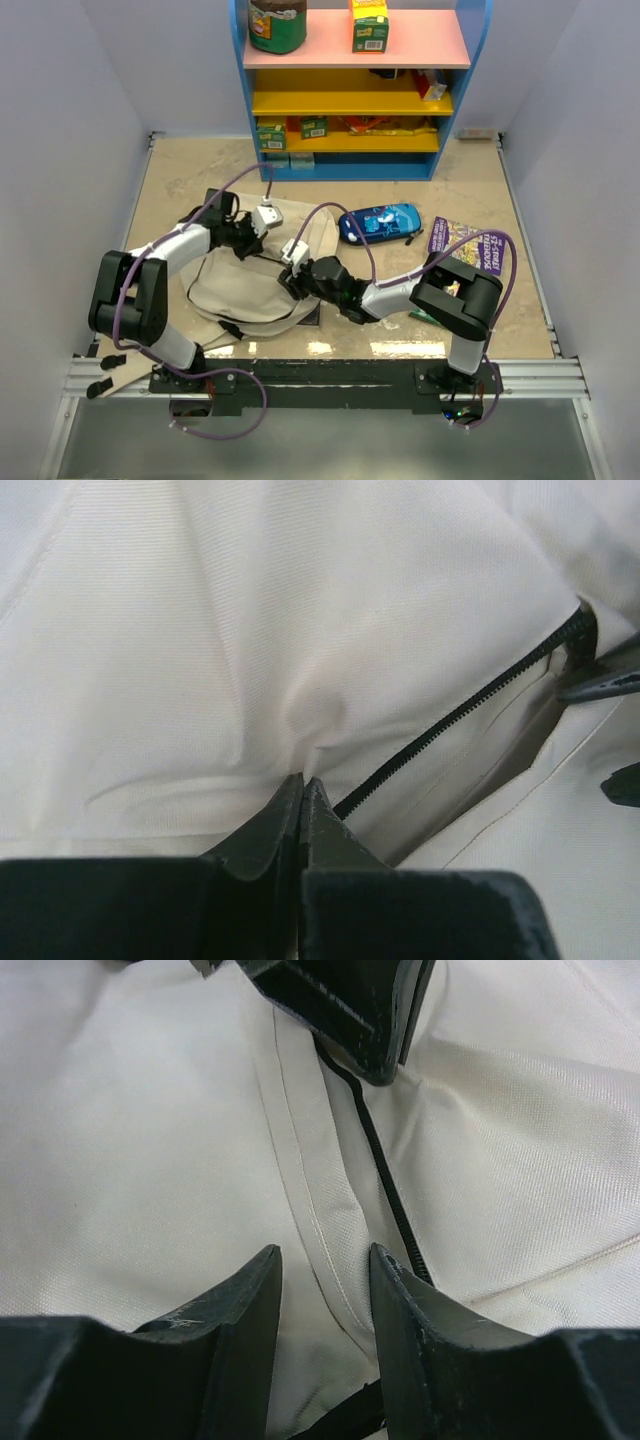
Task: Pack the student bag
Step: Unzip the student bag at the center of the board.
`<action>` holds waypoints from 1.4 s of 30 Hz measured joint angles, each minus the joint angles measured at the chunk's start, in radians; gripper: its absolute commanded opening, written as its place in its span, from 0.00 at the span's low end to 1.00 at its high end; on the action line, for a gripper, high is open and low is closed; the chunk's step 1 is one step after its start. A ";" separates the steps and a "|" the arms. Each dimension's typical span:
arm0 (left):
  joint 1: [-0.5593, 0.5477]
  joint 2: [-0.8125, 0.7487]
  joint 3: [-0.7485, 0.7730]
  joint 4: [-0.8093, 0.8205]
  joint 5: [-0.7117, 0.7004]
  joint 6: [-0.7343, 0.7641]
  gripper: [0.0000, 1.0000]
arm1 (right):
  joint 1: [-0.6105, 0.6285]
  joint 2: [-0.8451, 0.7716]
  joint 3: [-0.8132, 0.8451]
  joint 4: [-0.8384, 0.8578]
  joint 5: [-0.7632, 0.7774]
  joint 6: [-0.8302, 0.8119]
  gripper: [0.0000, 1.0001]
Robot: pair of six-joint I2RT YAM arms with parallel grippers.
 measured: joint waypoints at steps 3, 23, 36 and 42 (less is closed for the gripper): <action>0.037 -0.006 0.037 -0.018 0.043 -0.078 0.00 | 0.000 0.000 -0.002 0.005 0.013 0.004 0.40; 0.160 -0.184 0.069 0.012 0.060 -0.368 0.00 | 0.010 -0.134 0.106 -0.354 0.306 0.251 0.72; 0.175 -0.209 0.038 0.050 0.011 -0.411 0.00 | -0.045 -0.087 0.275 -1.231 0.546 0.925 0.75; 0.175 -0.231 0.034 0.049 0.008 -0.411 0.00 | -0.040 -0.094 0.246 -1.373 0.587 1.004 0.73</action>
